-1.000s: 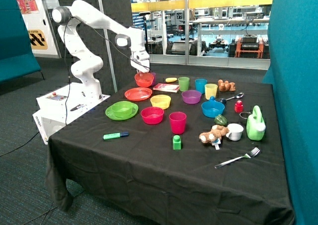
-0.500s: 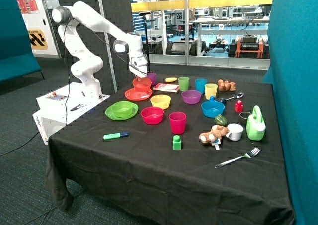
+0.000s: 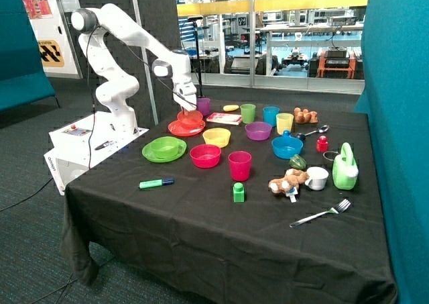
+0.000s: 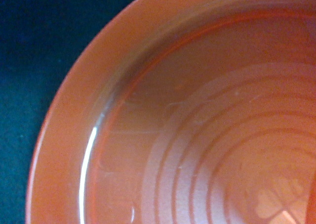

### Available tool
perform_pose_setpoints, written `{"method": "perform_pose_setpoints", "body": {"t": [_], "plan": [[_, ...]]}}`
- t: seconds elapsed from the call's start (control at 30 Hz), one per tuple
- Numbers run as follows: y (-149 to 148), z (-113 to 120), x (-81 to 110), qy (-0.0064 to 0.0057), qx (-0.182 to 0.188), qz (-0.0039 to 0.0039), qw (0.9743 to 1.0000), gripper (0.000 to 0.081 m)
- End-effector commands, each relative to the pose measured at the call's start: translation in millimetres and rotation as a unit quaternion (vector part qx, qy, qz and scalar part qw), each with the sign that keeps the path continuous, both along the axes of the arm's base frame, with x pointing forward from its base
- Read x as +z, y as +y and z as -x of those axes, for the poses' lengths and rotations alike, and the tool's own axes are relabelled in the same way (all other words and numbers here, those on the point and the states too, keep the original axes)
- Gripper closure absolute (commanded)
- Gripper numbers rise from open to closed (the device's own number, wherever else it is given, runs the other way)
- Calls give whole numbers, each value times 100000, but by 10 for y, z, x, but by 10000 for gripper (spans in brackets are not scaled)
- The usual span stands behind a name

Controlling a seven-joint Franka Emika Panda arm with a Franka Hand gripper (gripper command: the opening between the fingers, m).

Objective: Place the bowls on the appropriate plate

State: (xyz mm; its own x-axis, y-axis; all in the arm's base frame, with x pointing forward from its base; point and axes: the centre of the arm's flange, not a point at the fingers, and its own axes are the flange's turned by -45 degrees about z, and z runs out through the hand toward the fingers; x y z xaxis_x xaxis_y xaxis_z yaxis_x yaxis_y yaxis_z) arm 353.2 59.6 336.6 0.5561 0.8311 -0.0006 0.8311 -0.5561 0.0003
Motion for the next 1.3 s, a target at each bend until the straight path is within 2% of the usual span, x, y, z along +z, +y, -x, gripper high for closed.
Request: {"method": "perform_pose_setpoints", "body": {"t": [0.0, 0.27, 0.63, 0.67, 0.7, 0.73, 0.8, 0.93, 1.07, 1.27], "plan": [[99, 117, -85, -6, 957, -33, 99995, 808], [158, 217, -106, -6, 1472, -33, 99989, 808], [111, 219, -106, -6, 692, -33, 99998, 808], [103, 210, -103, -6, 383, -33, 99999, 674], [98, 206, -102, -6, 383, -33, 99999, 607], [93, 200, -102, -6, 206, -33, 100000, 491], [84, 191, -105, -6, -107, -33, 100000, 327], [53, 179, -124, -7, -692, -33, 99998, 109], [41, 171, -135, -7, -764, -33, 99997, 24], [40, 160, -139, -7, -838, -33, 99996, 6]]}}
